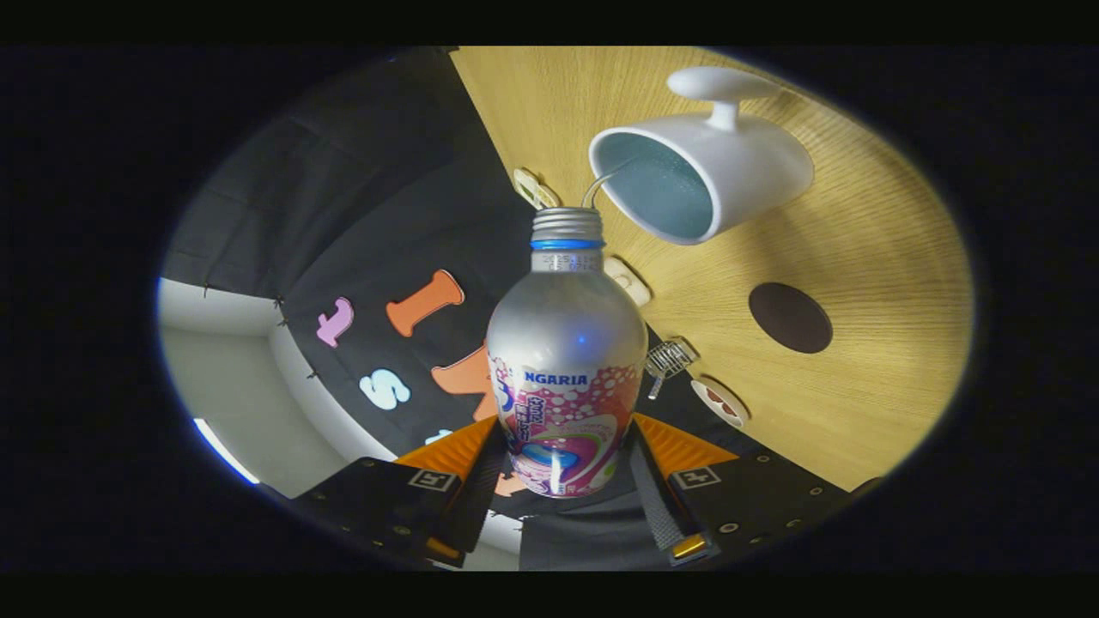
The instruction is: Take the bottle from table, then pour the juice into the cup, finally place the bottle on the coaster
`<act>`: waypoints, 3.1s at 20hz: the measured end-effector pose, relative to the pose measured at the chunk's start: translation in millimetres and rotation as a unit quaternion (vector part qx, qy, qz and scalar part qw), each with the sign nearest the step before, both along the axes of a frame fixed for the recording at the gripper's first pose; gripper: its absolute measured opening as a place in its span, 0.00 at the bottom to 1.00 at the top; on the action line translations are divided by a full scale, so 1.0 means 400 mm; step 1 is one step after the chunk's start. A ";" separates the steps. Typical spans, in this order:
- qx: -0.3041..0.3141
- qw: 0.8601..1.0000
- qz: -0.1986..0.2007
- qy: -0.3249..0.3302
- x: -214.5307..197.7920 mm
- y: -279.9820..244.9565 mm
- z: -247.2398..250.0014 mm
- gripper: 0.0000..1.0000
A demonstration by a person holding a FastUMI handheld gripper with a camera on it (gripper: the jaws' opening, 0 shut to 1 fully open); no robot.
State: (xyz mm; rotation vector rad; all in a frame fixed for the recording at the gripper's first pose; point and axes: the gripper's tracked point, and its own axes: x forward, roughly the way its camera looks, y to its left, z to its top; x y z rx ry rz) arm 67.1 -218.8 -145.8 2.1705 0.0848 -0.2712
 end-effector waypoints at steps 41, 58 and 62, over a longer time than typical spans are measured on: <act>0.089 0.996 -0.015 0.004 0.005 0.004 0.039 0.76; -0.342 0.934 0.106 0.015 0.010 0.140 -0.096 0.75; -0.489 0.861 0.137 0.014 0.011 0.170 -0.093 0.75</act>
